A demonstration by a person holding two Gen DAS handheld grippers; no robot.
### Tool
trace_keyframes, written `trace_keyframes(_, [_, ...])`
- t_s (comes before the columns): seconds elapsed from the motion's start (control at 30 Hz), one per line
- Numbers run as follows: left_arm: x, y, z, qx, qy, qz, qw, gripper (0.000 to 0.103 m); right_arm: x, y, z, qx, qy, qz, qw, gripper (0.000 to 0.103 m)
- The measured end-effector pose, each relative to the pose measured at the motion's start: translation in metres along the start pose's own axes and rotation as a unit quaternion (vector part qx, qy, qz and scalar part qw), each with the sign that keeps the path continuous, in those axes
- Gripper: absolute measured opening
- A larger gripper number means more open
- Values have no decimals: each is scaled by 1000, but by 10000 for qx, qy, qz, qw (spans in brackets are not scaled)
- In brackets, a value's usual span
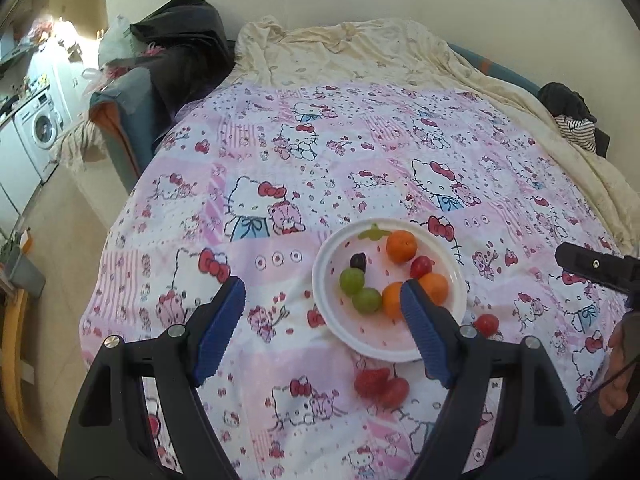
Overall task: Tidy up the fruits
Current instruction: 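Withdraw both tools toward the strawberries beside the plate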
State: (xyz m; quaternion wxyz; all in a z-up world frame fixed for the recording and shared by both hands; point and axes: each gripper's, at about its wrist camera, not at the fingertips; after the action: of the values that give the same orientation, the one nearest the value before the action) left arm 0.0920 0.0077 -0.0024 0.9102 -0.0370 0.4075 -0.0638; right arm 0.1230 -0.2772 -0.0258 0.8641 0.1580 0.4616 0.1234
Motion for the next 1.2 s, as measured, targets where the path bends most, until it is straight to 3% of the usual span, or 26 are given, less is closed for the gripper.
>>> trace_keyframes(0.43, [-7,15,-25,-489,227,-56,9985,77,-11,1,-28,77,42,-39,10000,89])
trace_keyframes(0.73, [32,4,-49,-395,1213,-192,9916,77,14,1,-40,-22,635,-357,9973,89])
trace_keyframes(1.03, [51,-6,-61,-114,1551,-15,9878,77,31,-11,-48,75,1008,-649,9928,89])
trace_keyframes(1.2, [75,-25,-75,197,1955,-321,9800,77,35,-17,-45,307,1097,-564,9919,89])
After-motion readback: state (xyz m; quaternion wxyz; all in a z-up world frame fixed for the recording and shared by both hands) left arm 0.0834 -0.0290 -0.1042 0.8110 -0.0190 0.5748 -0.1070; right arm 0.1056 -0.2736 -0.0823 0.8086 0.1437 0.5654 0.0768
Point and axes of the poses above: each gripper's, at about its wrist camera, not at the fingertips, and x roughly the way its jaws point, y to its left, z to its top, and after that the axes turned 6 degrees about -z, right-handed
